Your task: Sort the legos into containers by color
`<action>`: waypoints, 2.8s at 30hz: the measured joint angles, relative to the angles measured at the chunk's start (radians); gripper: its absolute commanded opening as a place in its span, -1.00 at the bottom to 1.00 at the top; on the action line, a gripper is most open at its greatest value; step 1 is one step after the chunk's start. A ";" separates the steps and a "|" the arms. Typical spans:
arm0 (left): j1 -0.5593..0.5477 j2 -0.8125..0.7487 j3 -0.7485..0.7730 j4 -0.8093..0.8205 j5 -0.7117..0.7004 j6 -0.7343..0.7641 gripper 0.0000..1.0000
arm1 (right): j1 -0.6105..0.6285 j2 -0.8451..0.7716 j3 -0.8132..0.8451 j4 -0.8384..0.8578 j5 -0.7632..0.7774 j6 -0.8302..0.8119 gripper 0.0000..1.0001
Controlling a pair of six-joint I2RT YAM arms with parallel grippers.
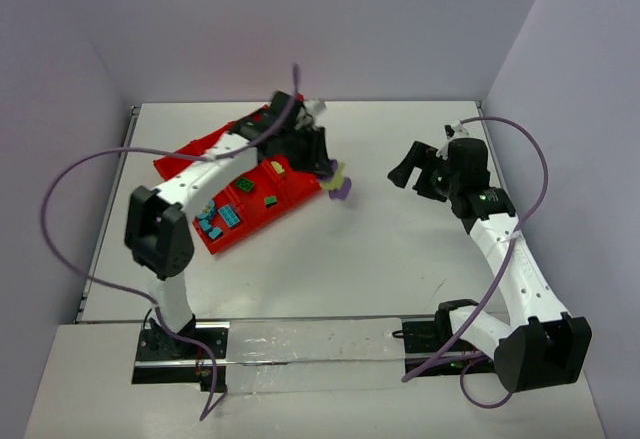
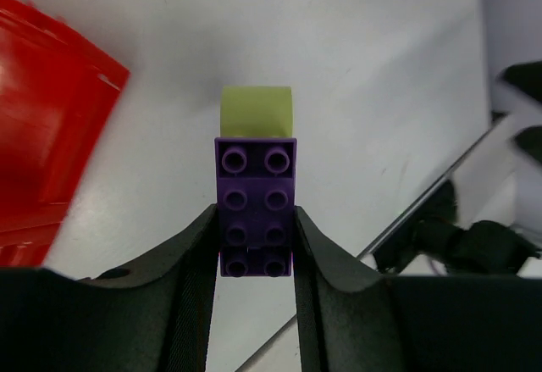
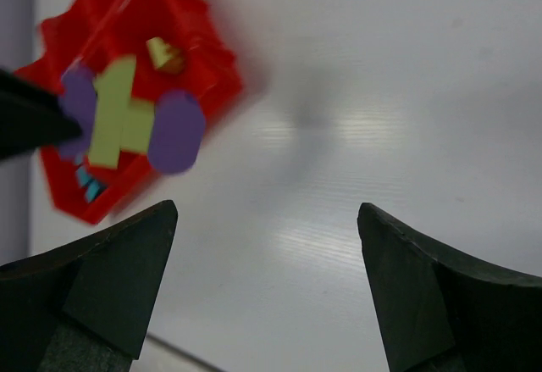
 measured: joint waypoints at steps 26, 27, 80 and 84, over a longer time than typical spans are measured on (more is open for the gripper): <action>0.180 -0.215 -0.405 0.985 0.667 -0.589 -1.00 | 0.022 0.101 -0.066 0.602 -0.599 0.261 0.98; 0.182 -0.214 -0.405 0.986 0.667 -0.592 -1.00 | 0.033 0.110 -0.066 0.619 -0.606 0.269 0.98; 0.230 -0.215 -0.417 0.979 0.697 -0.558 -1.00 | 0.177 0.240 -0.082 0.998 -0.652 0.569 -1.00; 0.233 -0.215 -0.426 0.967 0.694 -0.552 -1.00 | 0.176 0.233 -0.082 0.979 -0.646 0.548 -1.00</action>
